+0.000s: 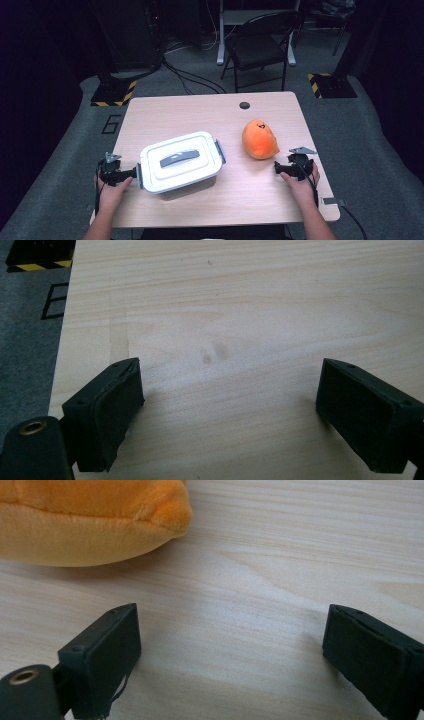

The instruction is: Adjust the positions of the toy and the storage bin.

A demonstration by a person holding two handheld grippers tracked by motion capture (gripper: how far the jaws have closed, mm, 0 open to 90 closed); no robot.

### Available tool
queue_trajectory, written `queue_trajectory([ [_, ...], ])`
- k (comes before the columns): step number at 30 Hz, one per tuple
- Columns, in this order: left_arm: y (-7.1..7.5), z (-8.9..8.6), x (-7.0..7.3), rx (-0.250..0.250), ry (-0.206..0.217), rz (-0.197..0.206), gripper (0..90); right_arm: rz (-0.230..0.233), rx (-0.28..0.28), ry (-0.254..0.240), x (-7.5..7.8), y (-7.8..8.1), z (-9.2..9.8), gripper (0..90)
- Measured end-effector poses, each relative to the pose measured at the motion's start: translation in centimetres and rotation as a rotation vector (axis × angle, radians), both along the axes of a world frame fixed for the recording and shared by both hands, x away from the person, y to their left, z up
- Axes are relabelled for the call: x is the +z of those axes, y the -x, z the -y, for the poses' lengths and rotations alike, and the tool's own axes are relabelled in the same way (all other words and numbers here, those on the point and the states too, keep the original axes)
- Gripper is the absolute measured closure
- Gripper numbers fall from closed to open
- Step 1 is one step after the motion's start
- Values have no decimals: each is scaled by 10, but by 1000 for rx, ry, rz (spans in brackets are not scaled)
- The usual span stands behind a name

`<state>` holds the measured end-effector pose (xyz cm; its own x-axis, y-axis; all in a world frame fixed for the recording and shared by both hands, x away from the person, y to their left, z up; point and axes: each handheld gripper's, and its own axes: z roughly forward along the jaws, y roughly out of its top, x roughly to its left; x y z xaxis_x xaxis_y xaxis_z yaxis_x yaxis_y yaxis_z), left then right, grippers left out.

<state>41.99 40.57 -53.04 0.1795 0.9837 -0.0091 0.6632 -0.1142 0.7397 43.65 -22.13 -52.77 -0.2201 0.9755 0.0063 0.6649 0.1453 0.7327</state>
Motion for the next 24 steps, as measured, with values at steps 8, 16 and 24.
queue_trajectory([
  [8, 0, 0, 0, 0, 0, 0, 114, -1, 3, -1, 0, 1, 0, 78],
  [16, 0, 0, 0, 0, 5, 0, 115, 5, 4, 0, 0, 1, 0, 100],
  [24, 0, 0, 0, -3, 3, 1, 115, 13, -15, -7, 1, 3, 0, 151],
])
